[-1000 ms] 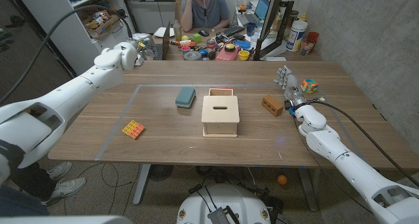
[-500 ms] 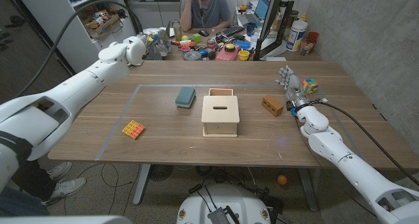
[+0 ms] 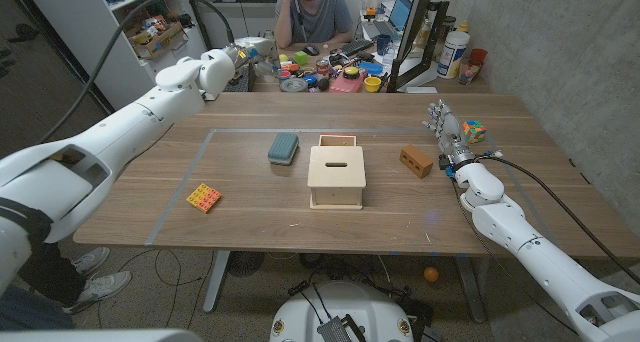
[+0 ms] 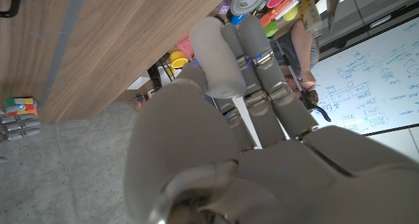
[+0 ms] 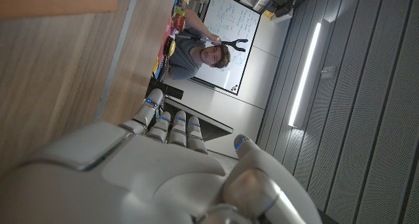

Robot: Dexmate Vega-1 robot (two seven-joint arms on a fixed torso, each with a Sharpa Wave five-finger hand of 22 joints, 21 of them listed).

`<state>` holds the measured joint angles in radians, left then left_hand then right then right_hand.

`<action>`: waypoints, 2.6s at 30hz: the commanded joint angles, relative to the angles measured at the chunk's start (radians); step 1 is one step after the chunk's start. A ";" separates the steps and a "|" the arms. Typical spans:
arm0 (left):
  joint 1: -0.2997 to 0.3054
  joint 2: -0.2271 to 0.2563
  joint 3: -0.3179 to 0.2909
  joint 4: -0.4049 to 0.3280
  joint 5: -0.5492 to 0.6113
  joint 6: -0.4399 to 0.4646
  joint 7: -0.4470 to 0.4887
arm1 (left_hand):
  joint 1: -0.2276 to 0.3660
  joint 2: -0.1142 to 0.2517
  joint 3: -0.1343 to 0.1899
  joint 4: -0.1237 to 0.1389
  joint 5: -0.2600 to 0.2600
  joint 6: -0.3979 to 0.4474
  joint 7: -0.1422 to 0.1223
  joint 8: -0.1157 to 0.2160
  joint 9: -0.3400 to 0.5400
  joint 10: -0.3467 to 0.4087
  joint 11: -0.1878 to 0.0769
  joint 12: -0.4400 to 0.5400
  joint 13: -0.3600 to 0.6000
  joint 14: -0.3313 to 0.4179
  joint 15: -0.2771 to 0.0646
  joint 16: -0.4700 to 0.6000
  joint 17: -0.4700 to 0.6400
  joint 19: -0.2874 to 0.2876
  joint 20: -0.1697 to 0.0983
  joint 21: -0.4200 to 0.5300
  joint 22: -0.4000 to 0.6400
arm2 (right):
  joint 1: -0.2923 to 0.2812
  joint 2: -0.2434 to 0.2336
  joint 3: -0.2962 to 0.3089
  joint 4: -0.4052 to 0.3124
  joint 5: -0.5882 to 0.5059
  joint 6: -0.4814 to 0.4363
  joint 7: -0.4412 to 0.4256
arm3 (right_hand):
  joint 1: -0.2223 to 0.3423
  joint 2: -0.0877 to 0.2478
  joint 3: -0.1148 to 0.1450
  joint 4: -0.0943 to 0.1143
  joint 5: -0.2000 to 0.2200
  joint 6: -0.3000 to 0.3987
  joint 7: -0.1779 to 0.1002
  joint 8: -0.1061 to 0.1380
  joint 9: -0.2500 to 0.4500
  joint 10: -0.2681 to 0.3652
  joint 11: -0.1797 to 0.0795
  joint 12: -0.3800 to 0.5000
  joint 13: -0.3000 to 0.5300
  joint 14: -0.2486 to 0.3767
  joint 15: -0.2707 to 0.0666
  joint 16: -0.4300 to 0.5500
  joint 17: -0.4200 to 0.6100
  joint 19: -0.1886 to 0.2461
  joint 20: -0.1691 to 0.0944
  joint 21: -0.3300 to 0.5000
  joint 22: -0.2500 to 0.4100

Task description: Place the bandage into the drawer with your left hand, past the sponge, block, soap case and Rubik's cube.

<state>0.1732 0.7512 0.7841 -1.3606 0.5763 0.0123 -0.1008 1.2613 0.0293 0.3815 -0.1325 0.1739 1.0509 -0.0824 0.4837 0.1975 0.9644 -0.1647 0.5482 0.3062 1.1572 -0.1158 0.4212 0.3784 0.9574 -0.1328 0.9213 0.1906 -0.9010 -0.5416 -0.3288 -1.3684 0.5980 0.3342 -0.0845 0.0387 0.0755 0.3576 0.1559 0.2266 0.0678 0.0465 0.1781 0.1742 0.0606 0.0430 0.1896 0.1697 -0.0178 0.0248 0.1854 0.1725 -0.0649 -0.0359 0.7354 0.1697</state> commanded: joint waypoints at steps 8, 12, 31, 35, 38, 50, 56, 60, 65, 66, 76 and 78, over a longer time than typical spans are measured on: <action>0.013 -0.024 -0.007 -0.047 0.029 -0.154 -0.017 | 0.008 -0.003 -0.003 -0.001 0.004 0.034 0.018 -0.002 0.001 0.047 -0.037 0.007 0.097 0.119 -0.118 -0.006 0.005 -0.002 -0.061 0.009 -0.001 | -0.052 -0.012 0.018 -0.054 -0.009 0.022 -0.025 | 0.003 0.057 0.000 -0.002 0.004 0.010 -0.002 0.008 0.005 0.009 0.000 0.005 0.004 0.005 -0.002 -0.004 0.001 0.001 -0.012 -0.004 0.004; 0.018 -0.029 -0.010 -0.051 0.026 -0.175 -0.021 | 0.009 -0.004 -0.003 -0.001 0.004 0.035 0.016 -0.003 0.001 0.050 -0.037 0.008 0.098 0.122 -0.118 -0.007 0.006 -0.002 -0.061 0.011 -0.001 | -0.057 -0.012 0.016 -0.064 -0.013 0.023 -0.026 | 0.004 0.057 0.001 -0.003 0.004 0.010 -0.002 0.008 0.005 0.011 0.001 0.006 0.004 0.005 -0.001 -0.004 0.001 0.001 -0.012 -0.006 0.004; 0.029 -0.050 -0.024 -0.068 0.009 -0.303 -0.025 | 0.012 -0.014 -0.006 -0.005 0.004 0.055 0.020 -0.002 0.001 0.065 -0.037 0.012 0.104 0.135 -0.118 -0.010 0.014 -0.001 -0.063 0.023 0.000 | -0.064 -0.010 0.012 -0.094 -0.025 0.034 -0.026 | 0.008 0.060 0.001 -0.006 0.004 0.007 -0.003 0.007 0.005 0.008 -0.001 0.004 0.004 0.005 -0.003 -0.004 0.000 0.004 -0.013 -0.013 0.004; 0.032 -0.055 -0.023 -0.078 0.023 -0.317 -0.020 | 0.013 -0.017 -0.007 -0.006 0.003 0.057 0.021 -0.003 0.001 0.067 -0.037 0.013 0.107 0.138 -0.118 -0.010 0.015 -0.001 -0.063 0.026 0.000 | -0.076 -0.009 0.017 -0.104 -0.023 0.041 -0.032 | 0.009 0.060 0.001 -0.007 0.004 0.006 -0.004 0.006 0.005 0.009 -0.001 0.005 0.004 0.005 -0.002 -0.004 0.000 0.005 -0.014 -0.014 0.004; 0.032 -0.061 -0.019 -0.080 0.023 -0.335 -0.029 | 0.014 -0.019 -0.007 -0.007 0.003 0.062 0.023 -0.002 0.001 0.069 -0.038 0.014 0.109 0.139 -0.118 -0.011 0.017 -0.001 -0.064 0.028 0.001 | -0.083 -0.012 0.020 -0.110 -0.024 0.043 -0.034 | 0.010 0.060 0.001 -0.008 0.004 0.006 -0.005 0.006 0.005 0.009 -0.003 0.005 0.004 0.005 -0.003 -0.004 0.000 0.006 -0.014 -0.015 0.004; 0.018 -0.095 -0.003 -0.080 0.000 -0.441 -0.077 | 0.019 -0.033 -0.010 -0.011 0.003 0.081 0.027 0.000 0.001 0.079 -0.038 0.018 0.117 0.151 -0.119 -0.011 0.024 0.000 -0.064 0.039 0.002 | -0.117 -0.021 0.032 -0.144 -0.028 0.053 -0.048 | 0.012 0.063 -0.001 -0.010 0.002 0.004 -0.006 0.006 0.005 0.007 -0.004 0.004 0.004 0.004 -0.005 -0.003 0.001 0.007 -0.015 -0.019 0.005; 0.017 -0.116 0.012 -0.080 -0.007 -0.503 -0.100 | 0.023 -0.044 -0.012 -0.014 0.003 0.105 0.031 0.006 0.001 0.087 -0.038 0.016 0.119 0.162 -0.119 -0.010 0.031 0.000 -0.065 0.049 0.003 | -0.141 -0.024 0.042 -0.159 -0.027 0.057 -0.059 | 0.012 0.064 -0.002 -0.011 0.002 0.001 -0.008 0.005 0.005 0.005 -0.004 0.003 0.004 0.003 -0.005 -0.003 0.001 0.008 -0.015 -0.021 0.005; 0.014 -0.134 0.018 -0.063 -0.007 -0.529 -0.107 | 0.024 -0.046 -0.012 -0.014 0.003 0.110 0.033 0.007 0.001 0.089 -0.037 0.015 0.119 0.164 -0.119 -0.010 0.032 0.000 -0.065 0.051 0.003 | -0.155 -0.028 0.048 -0.169 -0.026 0.055 -0.066 | 0.012 0.065 -0.002 -0.011 0.001 0.001 -0.008 0.005 0.005 0.004 -0.004 0.003 0.004 0.002 -0.006 -0.003 0.002 0.007 -0.016 -0.023 0.005; 0.004 -0.154 0.028 -0.038 -0.014 -0.554 -0.127 | 0.024 -0.047 -0.012 -0.015 0.003 0.111 0.033 0.007 0.001 0.089 -0.037 0.015 0.119 0.164 -0.119 -0.010 0.033 0.000 -0.065 0.051 0.003 | -0.167 -0.029 0.055 -0.173 -0.025 0.057 -0.073 | 0.012 0.066 -0.003 -0.011 0.001 0.002 -0.009 0.006 0.005 0.004 -0.005 0.003 0.004 0.002 -0.005 -0.003 0.002 0.008 -0.016 -0.025 0.005; 0.002 -0.158 0.030 -0.034 -0.014 -0.558 -0.131 | 0.024 -0.047 -0.012 -0.015 0.003 0.111 0.033 0.007 0.001 0.089 -0.037 0.015 0.119 0.164 -0.119 -0.010 0.033 0.000 -0.065 0.051 0.003 | -0.167 -0.029 0.055 -0.173 -0.025 0.058 -0.073 | 0.012 0.066 -0.004 -0.011 0.000 0.002 -0.008 0.006 0.005 0.004 -0.006 0.003 0.004 0.002 -0.005 -0.003 0.002 0.008 -0.016 -0.025 0.005; -0.016 -0.184 0.059 0.013 0.027 -0.570 -0.142 | 0.037 -0.079 0.032 0.021 0.046 0.102 0.035 0.060 0.064 0.078 -0.028 0.038 0.134 0.116 -0.118 0.055 0.093 -0.021 -0.060 0.056 0.078 | -0.163 -0.027 0.058 -0.166 -0.026 0.063 -0.068 | 0.011 0.066 -0.005 -0.010 -0.001 0.003 -0.010 0.007 0.005 0.003 -0.007 0.003 0.004 0.003 -0.007 -0.002 0.002 0.009 -0.017 -0.029 0.005; -0.020 -0.188 0.065 0.025 0.024 -0.575 -0.150 | 0.037 -0.079 0.032 0.021 0.046 0.102 0.036 0.059 0.063 0.078 -0.028 0.038 0.134 0.116 -0.118 0.054 0.093 -0.021 -0.060 0.057 0.078 | -0.163 -0.028 0.059 -0.167 -0.028 0.063 -0.070 | 0.011 0.066 -0.005 -0.009 -0.002 0.004 -0.010 0.007 0.005 0.002 -0.007 0.003 0.004 0.003 -0.006 -0.002 0.002 0.009 -0.016 -0.030 0.005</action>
<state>0.1713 0.5921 0.8204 -1.3869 0.5809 -0.5325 -0.2286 1.2860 -0.0488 0.4071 -0.1103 0.2148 1.1082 -0.0890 0.5373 0.2083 1.0003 -0.1610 0.5828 0.3061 1.1834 -0.1396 0.4709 0.4669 0.9387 -0.1339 0.9700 0.2666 -1.0592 -0.5679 -0.2766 -1.5334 0.5716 0.3946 -0.1510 0.0440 0.0807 0.3535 0.1518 0.2266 0.0642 0.0429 0.1780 0.1742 0.0606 0.0430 0.1896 0.1697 -0.0142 0.0212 0.1854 0.1726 -0.0597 -0.0303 0.7094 0.1696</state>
